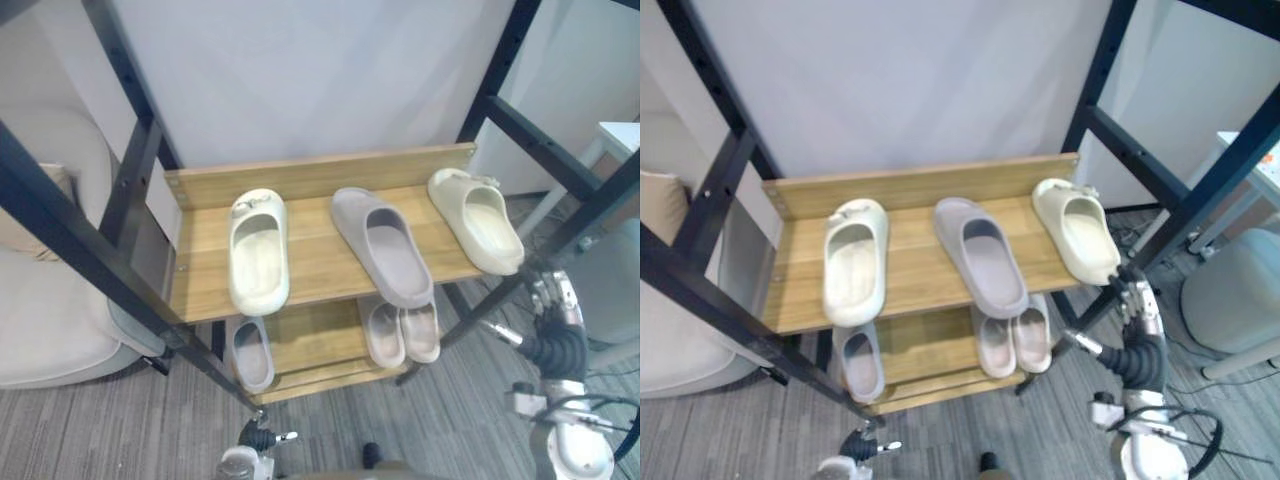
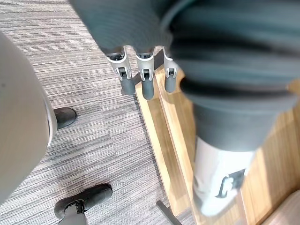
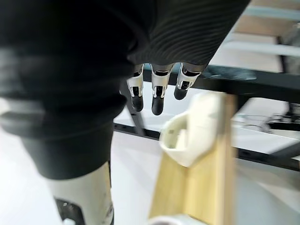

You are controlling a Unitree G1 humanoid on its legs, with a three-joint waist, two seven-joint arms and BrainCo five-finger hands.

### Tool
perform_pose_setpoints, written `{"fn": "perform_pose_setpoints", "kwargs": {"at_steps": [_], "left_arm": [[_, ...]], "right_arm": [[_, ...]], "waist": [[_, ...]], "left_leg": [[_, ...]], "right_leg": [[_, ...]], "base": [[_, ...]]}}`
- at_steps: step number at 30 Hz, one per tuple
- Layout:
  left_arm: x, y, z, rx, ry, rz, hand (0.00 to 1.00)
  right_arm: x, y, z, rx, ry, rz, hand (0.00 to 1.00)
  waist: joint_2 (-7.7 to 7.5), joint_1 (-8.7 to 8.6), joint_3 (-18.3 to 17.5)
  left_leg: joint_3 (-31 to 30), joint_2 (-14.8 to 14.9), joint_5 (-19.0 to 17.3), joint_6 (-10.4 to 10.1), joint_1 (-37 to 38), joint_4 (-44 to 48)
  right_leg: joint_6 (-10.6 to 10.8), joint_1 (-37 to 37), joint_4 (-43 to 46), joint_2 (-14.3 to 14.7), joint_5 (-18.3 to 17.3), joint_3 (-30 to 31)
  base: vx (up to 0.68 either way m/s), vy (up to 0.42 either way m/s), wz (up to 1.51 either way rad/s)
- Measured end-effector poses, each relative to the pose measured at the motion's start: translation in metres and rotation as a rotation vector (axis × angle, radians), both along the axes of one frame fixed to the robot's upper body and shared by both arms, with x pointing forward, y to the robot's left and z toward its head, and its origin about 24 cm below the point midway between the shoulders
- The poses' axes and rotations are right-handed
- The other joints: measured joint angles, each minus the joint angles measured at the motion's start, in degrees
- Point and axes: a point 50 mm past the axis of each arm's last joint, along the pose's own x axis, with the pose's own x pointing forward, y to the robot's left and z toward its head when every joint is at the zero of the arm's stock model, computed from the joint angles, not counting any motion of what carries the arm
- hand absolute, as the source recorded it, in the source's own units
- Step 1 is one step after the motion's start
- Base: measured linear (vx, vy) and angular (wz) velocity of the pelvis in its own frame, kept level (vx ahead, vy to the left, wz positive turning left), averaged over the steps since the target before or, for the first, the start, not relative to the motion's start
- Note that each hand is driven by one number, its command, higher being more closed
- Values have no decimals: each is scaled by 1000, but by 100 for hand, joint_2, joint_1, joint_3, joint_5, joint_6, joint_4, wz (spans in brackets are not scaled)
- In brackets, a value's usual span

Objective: Organize the slippers on the shoe rack

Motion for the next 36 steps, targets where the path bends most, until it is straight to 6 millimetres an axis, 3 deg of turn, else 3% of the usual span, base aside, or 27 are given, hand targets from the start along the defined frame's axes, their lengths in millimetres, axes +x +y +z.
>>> {"fn": "perform_pose_setpoints", "kwargs": {"at_steps": [5,22,36], "left_arm": [[-1,1,0,-2,5,2,0],[2,9,1,7,-6,-8,0],[8,13,4,20,-29,-20,0]], "right_arm": [[17,-5,18,-10,-98,17,0],[57,-18,17,12,-80,34,0],[98,3,10,-40,32,187,0]], "waist": [[20,29,-78],[-115,90,-32],[-278,171,79]], "left_leg": [[-155,-2,9,3,-66,17],[-379,-26,19,11,-149,16],[-473,-37,24,12,-171,-11]], "right_leg": [[-1,60,-84,-6,4,-164],[-3,146,-170,-25,5,-392],[-34,200,-256,-27,26,-512]], "base": [[11,-16,15],[-1,-5,6],[-1,-5,3]]}}
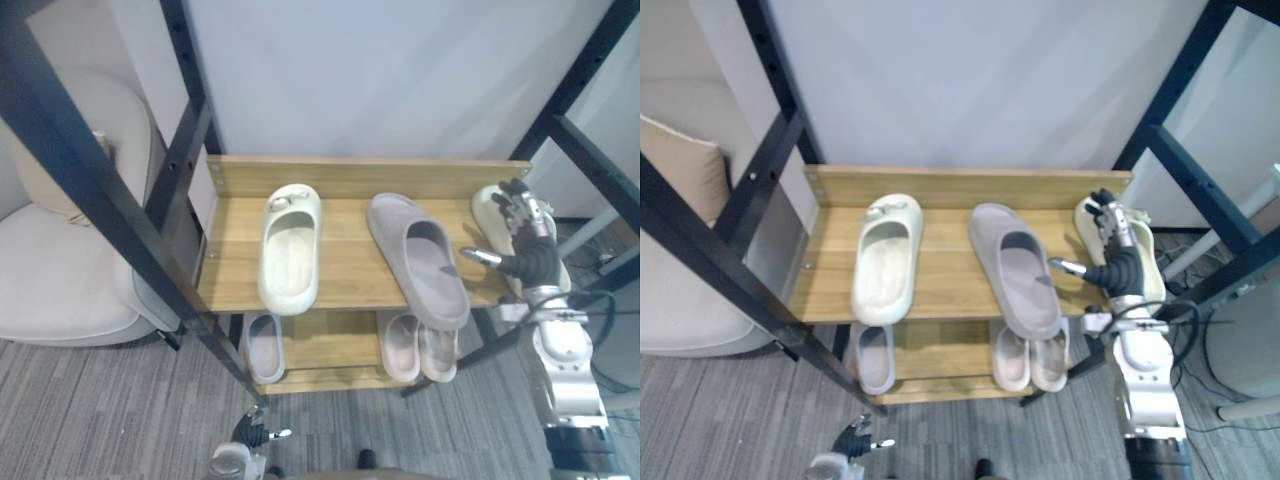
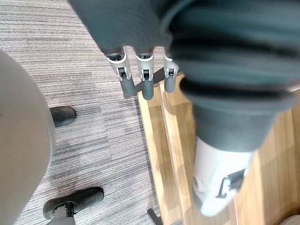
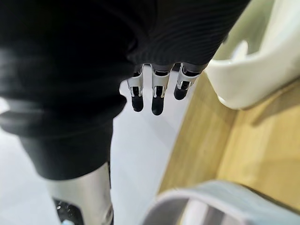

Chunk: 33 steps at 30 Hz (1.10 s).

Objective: Organize the slippers on the shoe rack

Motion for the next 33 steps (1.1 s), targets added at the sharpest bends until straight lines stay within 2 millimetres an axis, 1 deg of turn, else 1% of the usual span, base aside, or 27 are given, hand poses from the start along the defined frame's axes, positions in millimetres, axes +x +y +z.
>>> {"fn": "perform_pose_setpoints", "kwargs": {"at_steps": [3,4,6,13,17,23,24,28,29,33], "left_arm": [[3,0,1,0,-6,-2,0],[4,0,1,0,-10,-3,0],[5,-1,1,-1,-12,-4,0],[9,0,3,-1,-27,-5,0],[9,0,4,-1,-30,-6,0],[10,0,4,-1,-32,-7,0],[11,0,4,-2,-33,-5,0],[12,0,4,-1,-36,-5,0],[12,0,4,-1,-36,-5,0],[14,1,5,2,-41,-7,0]], "right_arm": [[4,1,0,-2,8,9,0],[8,4,0,-16,21,27,0],[8,5,-1,-35,36,44,0],[10,5,-2,-41,53,47,0],[17,4,-1,-43,61,50,0],[27,12,3,-67,65,95,0],[29,15,5,-96,69,116,0],[32,18,7,-107,72,137,0],[33,18,7,-109,72,142,100],[39,22,6,-120,95,166,100]], "waist": [[-11,38,54],[-11,44,97],[-6,76,108],[-34,102,212],[-44,111,233],[-39,130,267],[-40,133,279],[-63,157,296],[-67,157,302],[-124,169,348]], "left_leg": [[-14,0,0,0,0,0],[-25,-1,1,2,-3,0],[-66,-1,2,3,-13,-1],[-181,-4,2,3,3,-2],[-169,-5,2,4,5,-2],[-144,-5,10,8,5,-4],[-146,-5,27,6,4,-18],[-151,-10,122,-5,-8,-125],[-150,-10,132,-3,-8,-136],[-192,-9,227,-19,7,-234]], "right_leg": [[0,9,-6,0,0,-10],[0,10,-7,0,0,-17],[0,19,-8,1,0,-35],[-3,102,-26,0,2,-159],[-18,99,-26,1,12,-156],[-18,91,-35,1,13,-150],[-18,87,-38,1,12,-152],[-21,21,-38,3,14,-154],[-22,14,-38,3,15,-153],[-24,6,-37,8,17,-174]], "base": [[-6,-5,1],[-15,-11,4],[-4,-12,8],[-1,-12,9],[0,0,0],[-29,-17,-2],[-50,-33,1],[-37,-26,0],[-60,-39,-2],[-60,-31,4]]}}
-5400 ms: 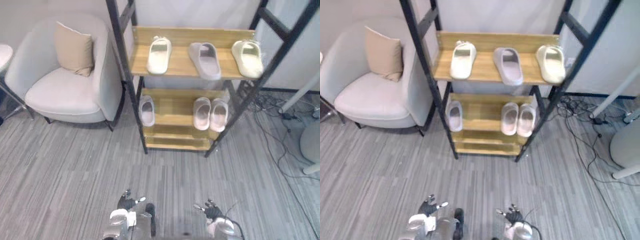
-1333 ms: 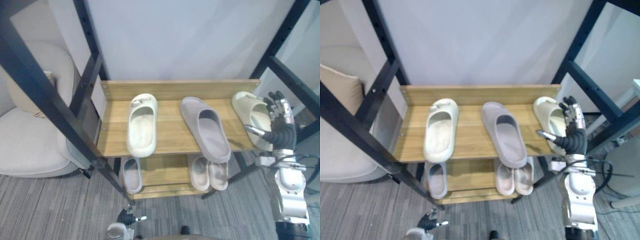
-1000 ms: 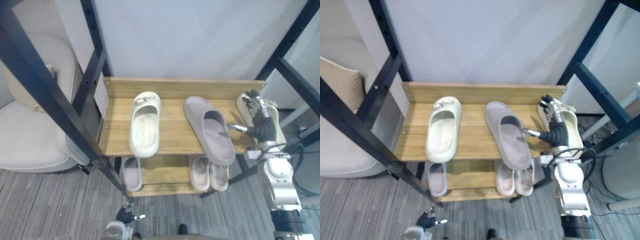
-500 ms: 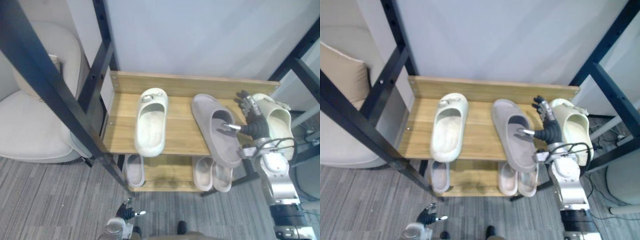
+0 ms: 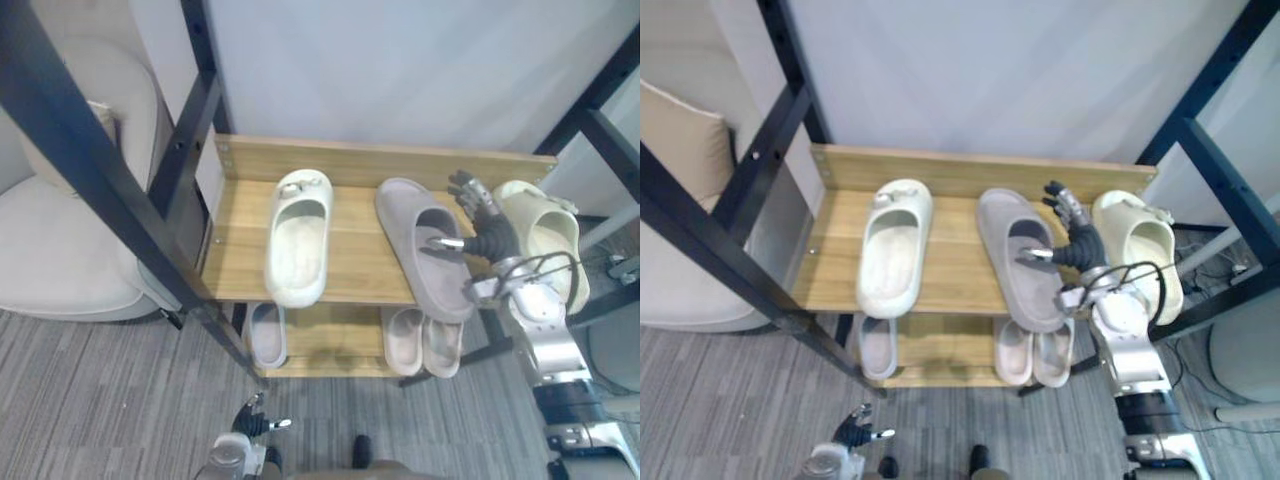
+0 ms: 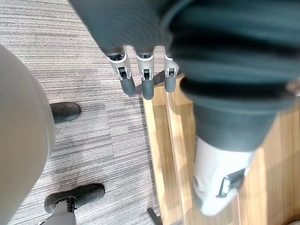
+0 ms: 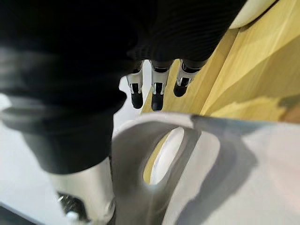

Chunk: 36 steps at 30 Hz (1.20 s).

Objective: Organize the slippers on the shoe rack

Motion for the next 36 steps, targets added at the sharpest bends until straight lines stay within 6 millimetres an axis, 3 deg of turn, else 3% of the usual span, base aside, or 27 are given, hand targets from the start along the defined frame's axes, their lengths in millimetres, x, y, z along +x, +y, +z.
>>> {"fn": "perform_pose_setpoints", "kwargs": {"at_steps": [8,18,26,36], "left_arm": [[3,-1,1,-3,-9,-2,0],[3,-1,1,-2,-9,-2,0],[3,0,1,-3,-7,3,0],[1,-2,0,-8,-2,6,0]], "right_arm": [[9,7,6,46,-6,31,100],[6,7,7,85,-25,44,100],[-23,9,-2,158,-43,36,100],[-59,22,36,365,-298,91,100]], "waist": [[-1,77,21],[-5,70,22],[4,37,17],[104,-1,-37]], "left_leg": [[-90,2,74,-15,4,-92],[-99,7,70,-12,17,-72],[-93,14,67,-17,103,-61],[-95,14,67,-16,107,30]], "right_leg": [[-3,7,1,3,0,-89],[-7,32,7,2,3,-91],[-8,112,25,0,1,-84],[-7,93,143,-20,0,-51]], "base": [[-28,-15,6],[-3,-1,0],[-28,-6,0],[-3,-1,0]]}}
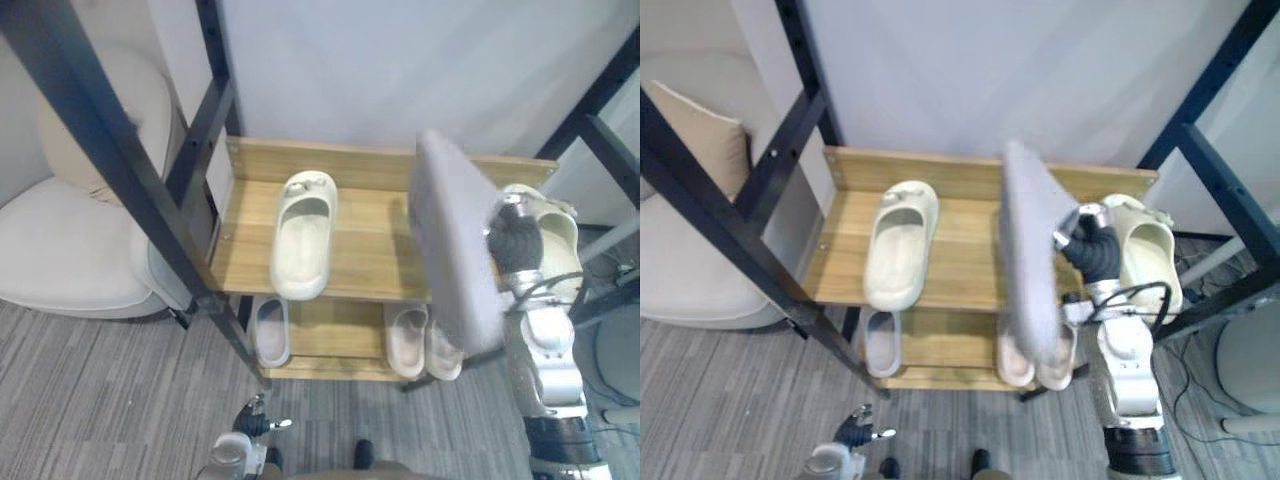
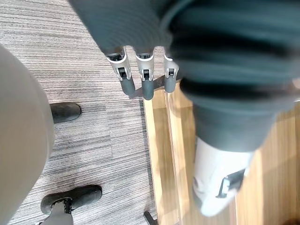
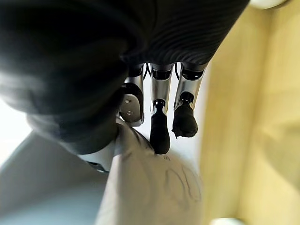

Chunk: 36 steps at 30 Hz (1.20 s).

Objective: Organize the slippers on the shoe rack

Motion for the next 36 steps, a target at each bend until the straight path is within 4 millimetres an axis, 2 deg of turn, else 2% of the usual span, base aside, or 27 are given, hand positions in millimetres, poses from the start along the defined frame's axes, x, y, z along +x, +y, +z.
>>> {"fn": "perform_pose_setpoints", "kwargs": {"at_steps": [6,9,16,19,22,24,25,27,28,29,31,34,36], "left_arm": [[-4,-1,-1,-1,11,-3,0],[-7,-3,-3,0,22,-19,0],[-10,-7,-5,2,38,-54,0],[-11,-9,-5,5,45,-81,0],[-10,-11,-5,7,44,-101,0],[-8,-14,-5,9,40,-126,0],[-7,-14,-4,8,36,-127,0],[11,-18,3,6,-21,-146,0],[14,-18,4,6,-31,-149,0],[20,-20,6,4,-51,-152,0],[44,-25,18,-1,-127,-173,0],[63,-26,28,-9,-187,-162,0],[69,-26,33,-15,-216,-153,0]], "right_arm": [[-13,9,-7,105,5,96,100],[-21,26,-17,113,52,205,100],[-42,72,-59,72,267,495,100],[-56,88,-79,36,389,615,100],[-63,93,-88,31,435,651,100],[-66,98,-103,11,507,687,100],[-66,98,-107,0,527,697,100],[-65,98,-115,-59,561,695,100],[-65,98,-117,-63,568,695,100],[-63,98,-118,-72,574,694,100],[-51,94,-121,-163,574,671,100],[-38,91,-123,-256,570,631,100],[-33,90,-122,-292,561,620,100]], "waist": [[102,-7,-70],[157,-11,-136],[230,-9,-221],[233,18,-256],[238,34,-237],[254,57,-201],[261,77,-146],[319,109,335],[335,110,412],[384,116,552],[516,184,1104],[625,215,1439],[678,228,1539]], "left_leg": [[4,0,2,0,63,7],[-10,2,2,0,113,8],[-106,-9,32,5,194,12],[-251,-34,36,0,300,11],[-380,-59,78,-10,298,10],[-529,-76,92,-14,300,51],[-552,-83,87,-16,288,112],[-761,-120,-75,-50,-36,695],[-802,-127,-117,-53,-155,847],[-838,-128,-180,-66,-346,1103],[-945,-156,-270,-122,-1032,1794],[-1057,-228,-327,-190,-1747,2273],[-1106,-242,-360,-224,-2084,2443]], "right_leg": [[-1,28,69,-6,-17,0],[4,87,70,-6,-30,-16],[6,220,83,-17,-42,-80],[21,318,275,-59,-229,-199],[31,381,279,-77,-259,-318],[25,469,312,-96,-297,-447],[20,469,386,-106,-329,-471],[-14,353,886,-167,-557,-638],[-24,264,1001,-176,-601,-670],[-30,104,1217,-187,-669,-713],[-112,-568,2064,-271,-910,-742],[-180,-1338,2830,-421,-1196,-812],[-185,-1691,3105,-474,-1328,-860]], "base": [[-37,3,-1],[0,0,0],[-12,0,7],[-37,-13,22],[-33,-18,28],[-29,-19,30],[-47,-12,34],[-138,-16,46],[-191,-14,45],[-147,3,32],[-232,-1,31],[-316,-26,24],[-236,-27,18]]}}
